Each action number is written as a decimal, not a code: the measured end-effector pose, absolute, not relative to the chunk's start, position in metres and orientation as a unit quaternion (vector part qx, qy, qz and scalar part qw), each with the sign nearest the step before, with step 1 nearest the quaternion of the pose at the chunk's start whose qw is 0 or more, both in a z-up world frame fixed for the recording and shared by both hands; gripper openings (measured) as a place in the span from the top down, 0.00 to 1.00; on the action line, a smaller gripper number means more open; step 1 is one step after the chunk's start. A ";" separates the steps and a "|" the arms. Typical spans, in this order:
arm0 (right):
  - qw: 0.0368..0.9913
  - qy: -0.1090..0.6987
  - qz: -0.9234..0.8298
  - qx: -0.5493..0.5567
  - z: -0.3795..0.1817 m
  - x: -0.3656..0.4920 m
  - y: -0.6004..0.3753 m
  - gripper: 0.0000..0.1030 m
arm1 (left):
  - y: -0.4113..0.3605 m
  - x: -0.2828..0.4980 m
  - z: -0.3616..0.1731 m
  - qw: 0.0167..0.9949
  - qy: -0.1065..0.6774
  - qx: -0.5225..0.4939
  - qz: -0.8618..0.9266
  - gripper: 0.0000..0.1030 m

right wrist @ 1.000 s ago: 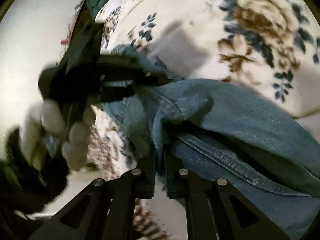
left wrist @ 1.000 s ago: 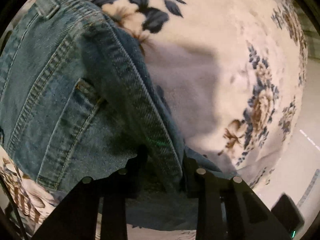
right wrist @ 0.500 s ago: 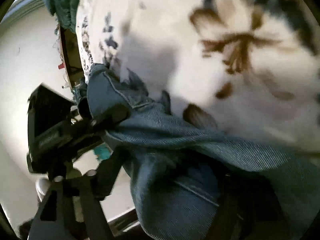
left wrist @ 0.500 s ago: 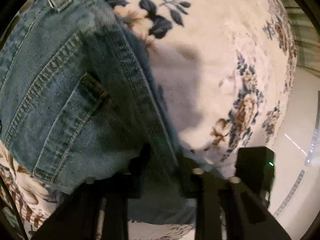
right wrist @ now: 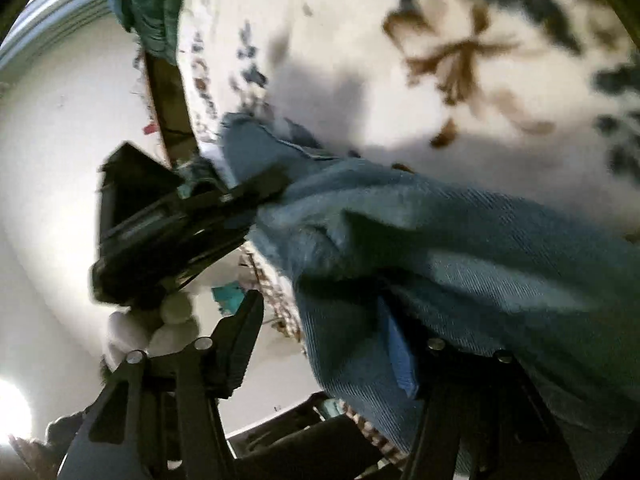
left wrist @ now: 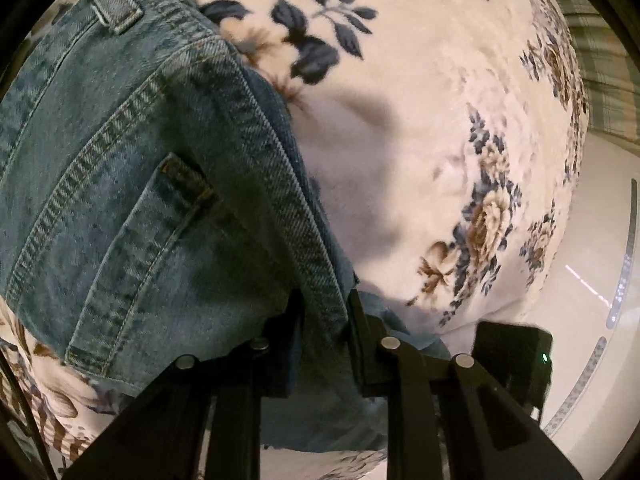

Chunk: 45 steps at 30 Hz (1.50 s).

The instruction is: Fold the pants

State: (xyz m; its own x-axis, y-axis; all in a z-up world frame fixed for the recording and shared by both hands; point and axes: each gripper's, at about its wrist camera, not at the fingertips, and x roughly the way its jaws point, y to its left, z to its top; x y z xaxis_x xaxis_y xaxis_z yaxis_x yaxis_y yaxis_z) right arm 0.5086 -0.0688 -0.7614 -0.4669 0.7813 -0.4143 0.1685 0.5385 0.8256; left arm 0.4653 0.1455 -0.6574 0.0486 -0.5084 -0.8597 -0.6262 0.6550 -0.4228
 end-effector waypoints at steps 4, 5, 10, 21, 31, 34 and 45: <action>0.419 0.769 0.335 0.347 -0.781 0.518 -0.050 0.43 | 0.149 0.467 -0.655 0.597 0.682 -0.420 0.050 0.82; 0.422 0.765 0.326 0.360 -0.782 0.520 -0.047 0.45 | 0.152 0.467 -0.655 0.597 0.679 -0.425 0.050 0.79; 0.450 0.700 0.316 0.456 -0.762 0.535 -0.098 0.76 | 0.174 0.458 -0.654 0.590 0.651 -0.475 0.050 0.50; 0.525 0.721 0.252 0.375 -0.753 0.574 -0.112 0.85 | 0.192 0.444 -0.654 0.618 0.648 -0.437 0.082 0.50; 0.552 0.705 0.278 0.349 -0.701 0.598 -0.166 0.78 | 0.191 0.444 -0.664 0.617 0.658 -0.426 0.074 0.50; 0.548 0.730 0.295 0.284 -0.697 0.585 -0.156 0.33 | 0.186 0.447 -0.662 0.620 0.658 -0.421 0.070 0.50; 0.611 0.741 0.227 0.160 -0.713 0.555 -0.145 0.94 | 0.158 0.452 -0.644 0.675 0.669 -0.304 0.065 0.50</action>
State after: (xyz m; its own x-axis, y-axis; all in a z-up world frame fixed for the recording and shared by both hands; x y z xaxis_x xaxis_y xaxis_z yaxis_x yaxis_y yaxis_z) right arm 0.5547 -0.1451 -0.7134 -0.2028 0.5155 -0.8325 -0.0398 0.8452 0.5330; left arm 0.4519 0.1580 -0.6439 0.0954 -0.3199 -0.9427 -0.4949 0.8064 -0.3237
